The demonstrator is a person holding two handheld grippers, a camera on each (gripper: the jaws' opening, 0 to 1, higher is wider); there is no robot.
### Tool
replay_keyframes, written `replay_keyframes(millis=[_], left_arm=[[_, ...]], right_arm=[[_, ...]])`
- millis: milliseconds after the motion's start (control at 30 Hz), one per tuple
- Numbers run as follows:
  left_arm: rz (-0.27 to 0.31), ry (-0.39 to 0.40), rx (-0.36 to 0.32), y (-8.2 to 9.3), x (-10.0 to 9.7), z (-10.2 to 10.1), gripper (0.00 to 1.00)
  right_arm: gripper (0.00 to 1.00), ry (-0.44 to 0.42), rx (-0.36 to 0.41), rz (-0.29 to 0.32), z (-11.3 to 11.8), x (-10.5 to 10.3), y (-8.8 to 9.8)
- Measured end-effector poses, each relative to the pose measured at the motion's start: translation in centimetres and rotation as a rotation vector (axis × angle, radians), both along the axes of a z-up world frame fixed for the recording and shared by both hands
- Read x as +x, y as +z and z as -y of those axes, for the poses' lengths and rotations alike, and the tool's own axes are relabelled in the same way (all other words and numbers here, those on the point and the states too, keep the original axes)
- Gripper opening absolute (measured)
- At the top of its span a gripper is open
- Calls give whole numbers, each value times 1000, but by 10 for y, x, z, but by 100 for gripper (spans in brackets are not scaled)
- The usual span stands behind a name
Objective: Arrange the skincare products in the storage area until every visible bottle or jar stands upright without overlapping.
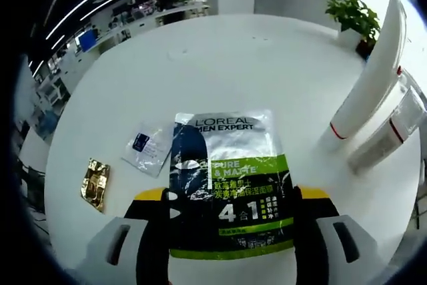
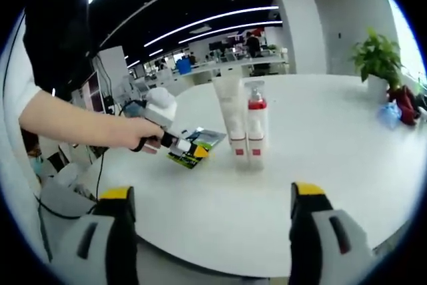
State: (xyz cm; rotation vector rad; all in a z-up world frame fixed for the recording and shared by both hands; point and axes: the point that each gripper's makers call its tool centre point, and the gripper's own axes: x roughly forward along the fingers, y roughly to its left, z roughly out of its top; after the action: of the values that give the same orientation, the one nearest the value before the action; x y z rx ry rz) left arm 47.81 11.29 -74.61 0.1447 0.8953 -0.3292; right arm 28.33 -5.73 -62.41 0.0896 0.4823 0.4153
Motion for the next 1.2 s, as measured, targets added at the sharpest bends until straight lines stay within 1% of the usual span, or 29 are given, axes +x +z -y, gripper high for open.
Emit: replay_keyframes(millis=[100,133,167,300,367,400,433,467,533,567,600,633,800,1033,1200], left_arm=[[-4,-4,5,0,-1,0,71],[-1,-16,12,1,-3,1,68],[8,-44,14,3,-3,3,63],[13,-45,13,3,-5,4,60],[10,-49,6,4,-6,4,55],[11,-56,8,5,-7,4,51],[19,-63,0,7,-8,5,42],[10,-18,-69,9,-8,9,38],[2,11,-115,11,-8,9,23],[-20,3,-159,10,-12,14,20],[-9,-5,-141,9,-11,11,18],[-4,-13,-129,10,-12,11,17],[-3,-12,-145,10,-18,12,14],[-4,-15,-155,11,-28,6,13],[14,-17,-175,18,-36,4,13]], right_arm=[[97,-2,0,1,0,0,0],[97,-3,0,2,1,0,0],[97,-3,0,2,1,0,0],[97,-4,-1,4,1,0,1],[97,-4,-2,5,1,0,1],[97,-4,-3,5,1,0,1],[96,-4,-3,6,1,0,1],[96,-4,-3,6,1,0,1],[96,-4,-4,6,1,0,1],[96,-4,-5,6,1,0,1],[96,-3,-5,7,1,0,1],[96,-2,-6,7,1,0,1],[96,1,-10,8,0,0,1],[96,11,-13,11,-2,-1,1],[96,19,-15,12,-3,-1,1]])
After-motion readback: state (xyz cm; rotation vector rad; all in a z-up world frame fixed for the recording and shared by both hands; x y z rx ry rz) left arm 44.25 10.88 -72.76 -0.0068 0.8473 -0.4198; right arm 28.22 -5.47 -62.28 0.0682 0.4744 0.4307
